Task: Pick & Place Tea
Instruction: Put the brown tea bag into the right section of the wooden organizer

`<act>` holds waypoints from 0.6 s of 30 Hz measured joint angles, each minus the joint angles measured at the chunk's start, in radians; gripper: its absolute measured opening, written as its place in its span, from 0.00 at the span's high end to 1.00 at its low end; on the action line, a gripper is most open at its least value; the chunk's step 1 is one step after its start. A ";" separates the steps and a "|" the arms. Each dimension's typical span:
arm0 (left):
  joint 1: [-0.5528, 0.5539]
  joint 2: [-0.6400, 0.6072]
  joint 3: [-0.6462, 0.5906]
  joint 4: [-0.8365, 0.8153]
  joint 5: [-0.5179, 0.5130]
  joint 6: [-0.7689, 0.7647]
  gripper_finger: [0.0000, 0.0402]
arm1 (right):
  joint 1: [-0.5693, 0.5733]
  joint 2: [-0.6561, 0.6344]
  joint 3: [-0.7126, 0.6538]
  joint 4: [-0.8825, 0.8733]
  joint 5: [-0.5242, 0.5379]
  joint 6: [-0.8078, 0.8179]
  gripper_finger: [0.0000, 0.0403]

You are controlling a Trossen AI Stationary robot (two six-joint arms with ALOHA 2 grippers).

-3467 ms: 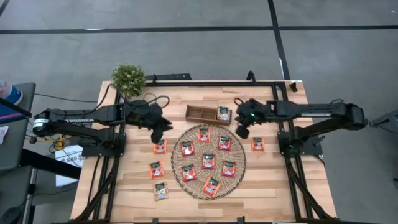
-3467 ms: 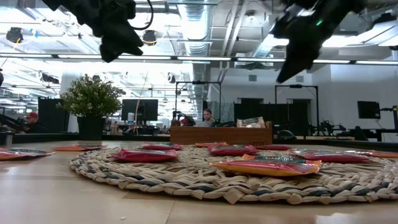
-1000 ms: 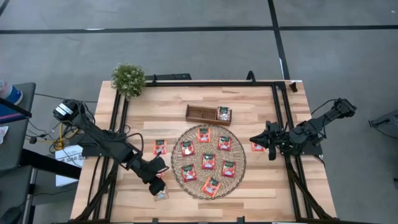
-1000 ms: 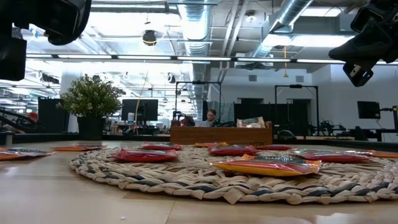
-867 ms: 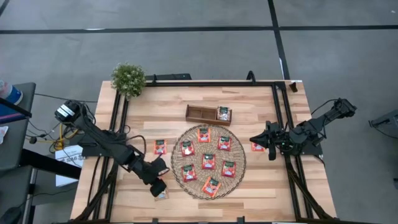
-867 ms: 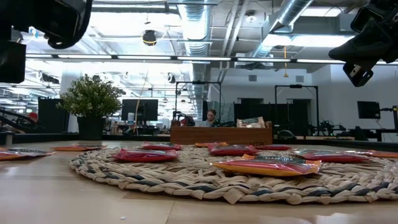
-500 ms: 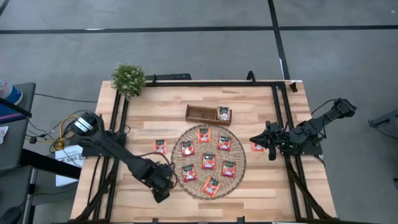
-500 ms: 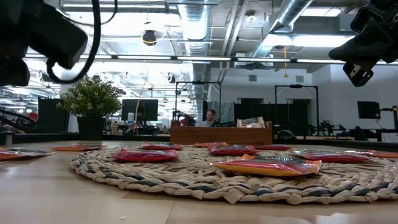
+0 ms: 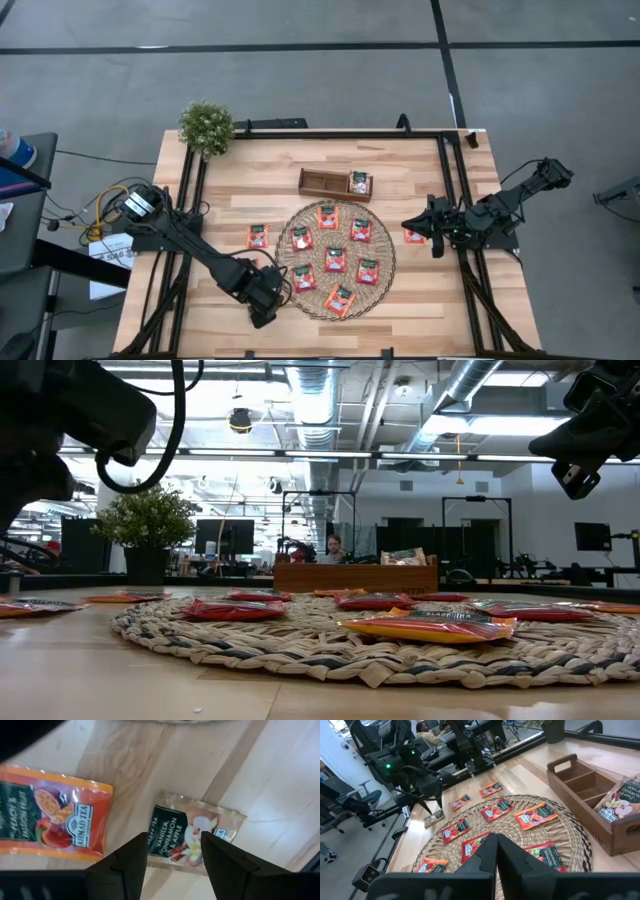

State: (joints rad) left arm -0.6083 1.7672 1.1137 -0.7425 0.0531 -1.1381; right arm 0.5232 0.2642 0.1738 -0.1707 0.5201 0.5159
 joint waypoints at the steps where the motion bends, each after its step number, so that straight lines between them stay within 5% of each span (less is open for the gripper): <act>1: 0.000 0.000 0.000 0.000 -0.012 0.005 0.56 | 0.000 0.000 0.000 0.000 0.000 0.000 1.00; 18: 0.000 0.001 0.000 -0.007 -0.041 0.103 0.56 | 0.000 0.000 0.000 0.000 0.000 0.008 1.00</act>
State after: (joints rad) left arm -0.6083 1.7679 1.1137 -0.7496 0.0120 -1.0355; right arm 0.5232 0.2642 0.1738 -0.1707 0.5201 0.5236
